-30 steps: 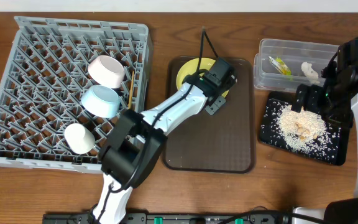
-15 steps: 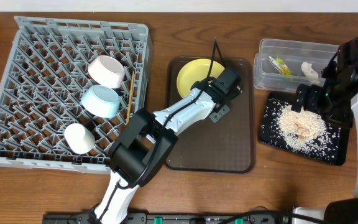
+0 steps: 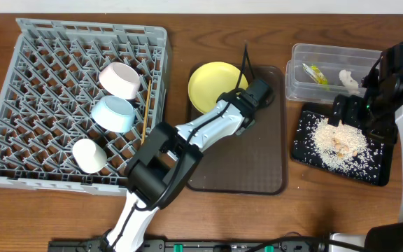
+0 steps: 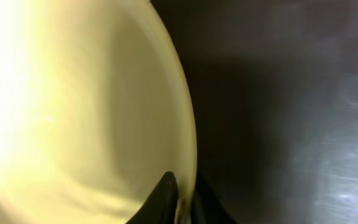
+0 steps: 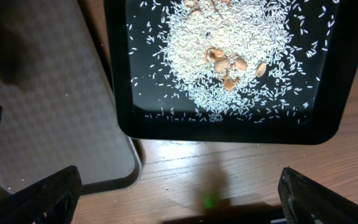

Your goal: Sort waste into correct bins and load items into the dishwasher

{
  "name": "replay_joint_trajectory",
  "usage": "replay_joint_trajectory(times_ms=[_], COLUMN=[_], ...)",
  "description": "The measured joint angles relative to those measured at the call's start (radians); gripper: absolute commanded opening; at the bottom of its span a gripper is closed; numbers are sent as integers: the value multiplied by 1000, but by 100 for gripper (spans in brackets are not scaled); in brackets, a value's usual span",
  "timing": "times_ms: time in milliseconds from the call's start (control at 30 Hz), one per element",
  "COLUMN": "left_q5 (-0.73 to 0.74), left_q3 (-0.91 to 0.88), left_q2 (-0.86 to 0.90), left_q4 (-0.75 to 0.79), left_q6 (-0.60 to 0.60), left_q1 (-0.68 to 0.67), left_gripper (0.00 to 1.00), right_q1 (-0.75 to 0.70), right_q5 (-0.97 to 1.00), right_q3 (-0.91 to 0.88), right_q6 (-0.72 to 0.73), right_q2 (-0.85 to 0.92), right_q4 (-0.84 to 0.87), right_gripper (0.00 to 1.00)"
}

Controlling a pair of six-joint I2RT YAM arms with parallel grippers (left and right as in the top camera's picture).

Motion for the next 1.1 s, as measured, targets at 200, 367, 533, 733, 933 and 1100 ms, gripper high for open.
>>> replay_joint_trajectory(times_ms=[200, 367, 533, 733, 933, 1100], left_q5=[-51, -117, -245, -378, -436, -466], left_q3=[0, 0, 0, 0, 0, -1], left_q2=[6, 13, 26, 26, 26, 25], left_q4=[1, -3, -10, -48, -77, -95], left_q6=[6, 5, 6, 5, -14, -18], left_q1=[-15, -21, -36, -45, -53, -68], left_gripper=[8, 8, 8, 7, 8, 7], right_q1=[0, 0, 0, 0, 0, 0], right_q5=[0, 0, 0, 0, 0, 0], right_q3=[0, 0, 0, 0, 0, 0], right_q6=[0, 0, 0, 0, 0, 0], right_q2=[0, 0, 0, 0, 0, 0], right_q4=[0, 0, 0, 0, 0, 0], right_gripper=[99, 99, 99, 99, 99, 99])
